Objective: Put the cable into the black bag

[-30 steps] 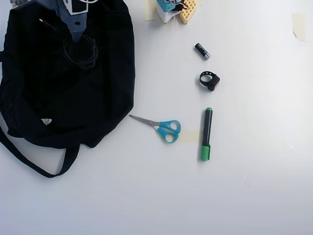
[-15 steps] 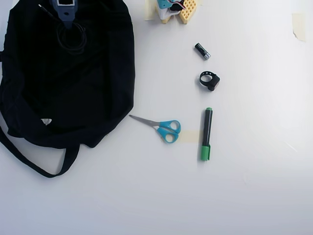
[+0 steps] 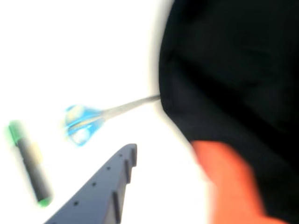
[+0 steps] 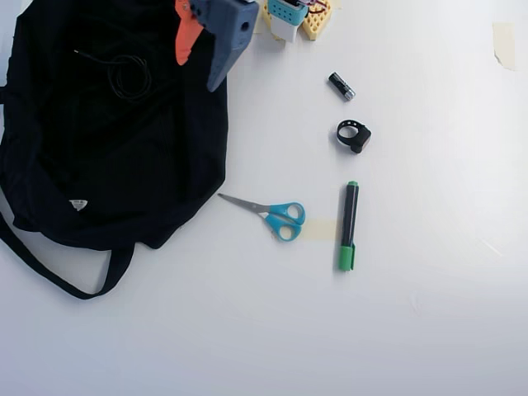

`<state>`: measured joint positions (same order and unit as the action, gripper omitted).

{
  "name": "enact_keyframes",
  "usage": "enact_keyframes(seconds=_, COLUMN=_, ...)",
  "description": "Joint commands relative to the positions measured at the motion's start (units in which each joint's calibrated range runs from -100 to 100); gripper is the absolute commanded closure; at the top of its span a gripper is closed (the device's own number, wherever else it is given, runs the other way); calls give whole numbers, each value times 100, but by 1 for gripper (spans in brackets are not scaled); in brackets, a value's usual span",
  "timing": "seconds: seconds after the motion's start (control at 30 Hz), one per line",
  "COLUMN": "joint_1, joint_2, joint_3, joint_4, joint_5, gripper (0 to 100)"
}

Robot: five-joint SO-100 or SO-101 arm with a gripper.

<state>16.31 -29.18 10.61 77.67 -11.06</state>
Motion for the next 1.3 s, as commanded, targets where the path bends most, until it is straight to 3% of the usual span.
enact_keyframes(seconds=0.0, joint_1=-883, joint_2=-327, joint_3=125, joint_4=10, joint_5=-11, gripper=97)
enact_keyframes(seconds=0.27, joint_1=-1384, joint_2=-766, joint_3=556, joint_4=260, joint_5=42, gripper=98)
enact_keyframes(seconds=0.63, joint_1=-2072, joint_2=-2825, joint_3=3476, joint_4=-765, joint_5=99, gripper=98)
enact_keyframes(seconds=0.8, joint_1=-2244, joint_2=-3746, joint_3=4824, joint_4=-1204, joint_5=865, gripper=98)
enact_keyframes(seconds=1.27, joint_1=-2244, joint_2=-5439, joint_3=7151, joint_4=-1256, joint_5=849, gripper=98)
